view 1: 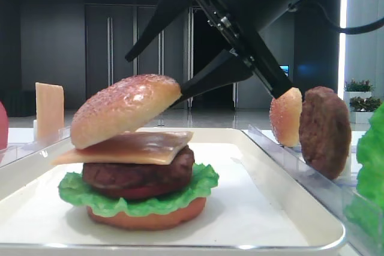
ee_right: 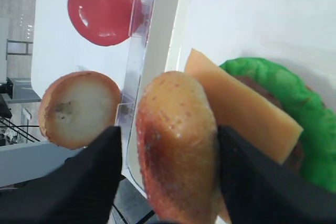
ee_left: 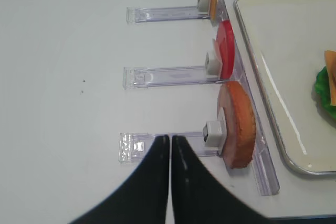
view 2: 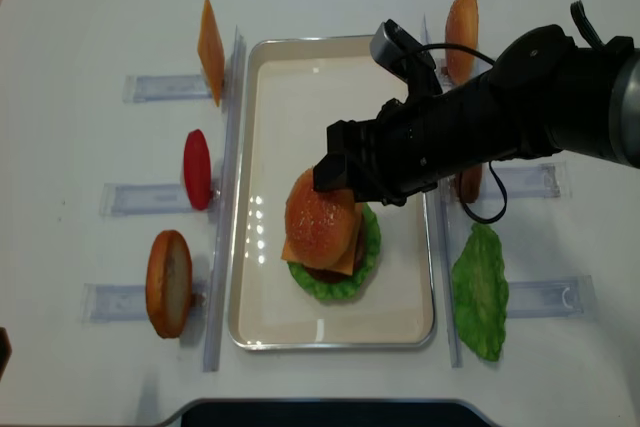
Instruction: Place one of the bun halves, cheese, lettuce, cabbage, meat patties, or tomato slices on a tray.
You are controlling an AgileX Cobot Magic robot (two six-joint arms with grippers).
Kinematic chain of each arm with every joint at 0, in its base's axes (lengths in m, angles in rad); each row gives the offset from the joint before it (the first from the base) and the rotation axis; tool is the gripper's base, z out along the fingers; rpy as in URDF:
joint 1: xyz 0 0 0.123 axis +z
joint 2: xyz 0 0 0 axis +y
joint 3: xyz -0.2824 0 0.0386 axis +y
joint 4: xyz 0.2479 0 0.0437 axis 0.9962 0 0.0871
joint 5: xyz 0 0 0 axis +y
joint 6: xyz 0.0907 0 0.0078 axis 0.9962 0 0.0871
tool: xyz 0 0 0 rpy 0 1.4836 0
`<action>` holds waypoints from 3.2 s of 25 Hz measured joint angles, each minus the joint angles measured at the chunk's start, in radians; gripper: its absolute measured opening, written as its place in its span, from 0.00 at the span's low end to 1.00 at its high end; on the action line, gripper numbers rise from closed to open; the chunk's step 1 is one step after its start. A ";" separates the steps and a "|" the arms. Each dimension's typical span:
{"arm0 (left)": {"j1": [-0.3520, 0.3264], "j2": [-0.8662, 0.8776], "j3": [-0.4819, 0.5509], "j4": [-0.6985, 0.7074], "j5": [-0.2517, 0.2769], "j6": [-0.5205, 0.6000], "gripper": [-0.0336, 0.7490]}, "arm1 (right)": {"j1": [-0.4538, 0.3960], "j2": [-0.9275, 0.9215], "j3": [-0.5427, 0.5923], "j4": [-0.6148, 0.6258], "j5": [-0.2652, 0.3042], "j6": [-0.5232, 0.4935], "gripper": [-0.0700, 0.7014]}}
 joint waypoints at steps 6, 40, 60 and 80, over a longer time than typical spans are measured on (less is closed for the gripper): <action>0.000 0.000 0.000 0.000 0.000 0.000 0.04 | 0.000 -0.001 0.000 -0.105 -0.047 0.071 0.62; 0.000 0.000 0.000 0.000 0.000 0.000 0.04 | -0.049 -0.112 -0.183 -0.693 0.076 0.512 0.62; 0.000 0.000 0.000 0.000 0.000 0.000 0.04 | -0.463 -0.121 -0.249 -0.961 0.308 0.513 0.62; 0.000 0.000 0.000 0.000 0.000 0.000 0.04 | -0.648 -0.121 -0.250 -1.207 0.405 0.513 0.62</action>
